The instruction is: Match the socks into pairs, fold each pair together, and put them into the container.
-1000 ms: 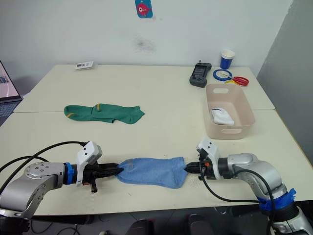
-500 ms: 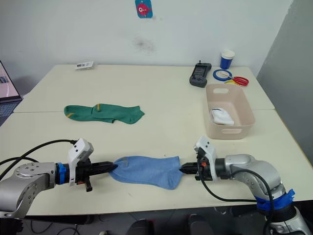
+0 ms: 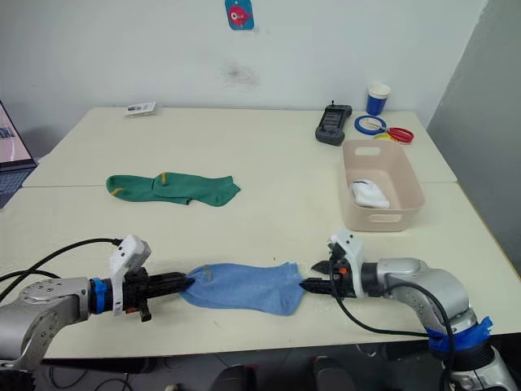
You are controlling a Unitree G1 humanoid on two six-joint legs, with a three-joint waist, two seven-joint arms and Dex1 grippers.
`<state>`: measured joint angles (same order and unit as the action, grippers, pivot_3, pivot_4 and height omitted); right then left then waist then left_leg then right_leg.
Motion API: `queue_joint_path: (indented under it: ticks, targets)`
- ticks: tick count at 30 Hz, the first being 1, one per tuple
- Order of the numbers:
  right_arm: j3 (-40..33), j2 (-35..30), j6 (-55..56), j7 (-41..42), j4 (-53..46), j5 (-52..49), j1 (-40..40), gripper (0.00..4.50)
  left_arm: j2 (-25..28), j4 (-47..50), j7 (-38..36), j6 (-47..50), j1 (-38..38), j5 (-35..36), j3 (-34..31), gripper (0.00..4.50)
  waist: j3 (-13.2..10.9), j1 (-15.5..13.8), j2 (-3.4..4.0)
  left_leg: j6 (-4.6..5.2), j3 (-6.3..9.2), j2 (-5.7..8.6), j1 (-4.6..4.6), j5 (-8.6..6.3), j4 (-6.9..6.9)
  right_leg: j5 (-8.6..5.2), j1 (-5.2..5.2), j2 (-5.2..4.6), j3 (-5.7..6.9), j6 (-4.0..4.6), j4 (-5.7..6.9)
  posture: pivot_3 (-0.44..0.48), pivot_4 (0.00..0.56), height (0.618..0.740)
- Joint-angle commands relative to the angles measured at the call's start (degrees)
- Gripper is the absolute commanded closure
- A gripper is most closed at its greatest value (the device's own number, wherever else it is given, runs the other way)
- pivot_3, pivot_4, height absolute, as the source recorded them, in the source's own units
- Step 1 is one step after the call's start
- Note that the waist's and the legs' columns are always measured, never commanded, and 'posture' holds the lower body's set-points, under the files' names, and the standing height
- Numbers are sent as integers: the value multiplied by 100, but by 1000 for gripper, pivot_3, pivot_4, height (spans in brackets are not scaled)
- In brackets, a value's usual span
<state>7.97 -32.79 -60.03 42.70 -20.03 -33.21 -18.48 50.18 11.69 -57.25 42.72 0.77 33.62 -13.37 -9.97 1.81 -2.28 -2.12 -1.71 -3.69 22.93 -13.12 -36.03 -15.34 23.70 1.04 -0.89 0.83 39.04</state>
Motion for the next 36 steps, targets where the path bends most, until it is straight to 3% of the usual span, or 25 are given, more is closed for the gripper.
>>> queue_joint_path:
  ticks: [1,2,4,11,14,20,25,31,36]
  targets:
    - [-108,133,-120,-173,19,-90,-99,221,-2,-39,145,120,-102,105,-250,2812,0,0,0,0,0,0,0,0,0,0,0,0,0,0,0,0,150,740]
    - [-96,157,-153,-196,34,-95,-110,0,4,-75,169,125,-107,79,-242,2489,0,1,0,0,-1,1,0,0,0,0,0,0,-1,0,0,0,150,740]
    - [-89,281,-315,-275,83,-156,-144,0,-87,-190,320,284,-164,140,-262,1862,0,2,0,0,-1,1,0,0,0,0,0,0,-2,0,0,0,150,740]
    - [77,564,-581,-361,203,-202,-205,0,-302,-173,412,308,-25,81,-23,1862,1,4,-1,0,1,0,0,0,0,0,-1,0,0,0,0,0,150,740]
    - [214,516,-498,-290,218,-148,-151,613,-355,-43,357,287,92,153,-8,2446,3,5,-4,0,0,0,0,0,0,0,-1,0,-1,0,0,0,150,740]
    - [196,466,-458,-198,201,-230,-116,2803,-432,271,390,408,340,334,-54,4417,2,1,-4,0,0,0,0,0,0,0,0,-1,-2,0,0,0,150,740]
    - [42,221,-376,-17,372,-227,-210,4471,-676,756,614,665,522,635,-63,4500,3,0,-4,0,-1,1,1,0,0,0,-1,-2,-3,0,-1,0,150,740]
    - [76,-319,-299,429,466,-258,-274,4471,-886,921,997,778,433,588,91,4500,3,-4,-4,0,1,3,0,0,0,0,-2,-2,-2,0,-1,0,150,740]
    - [185,-289,-10,372,451,-79,-253,4471,-760,783,1011,644,410,435,17,4500,4,6,-5,0,3,2,-1,0,0,0,-2,3,-2,0,0,0,150,740]
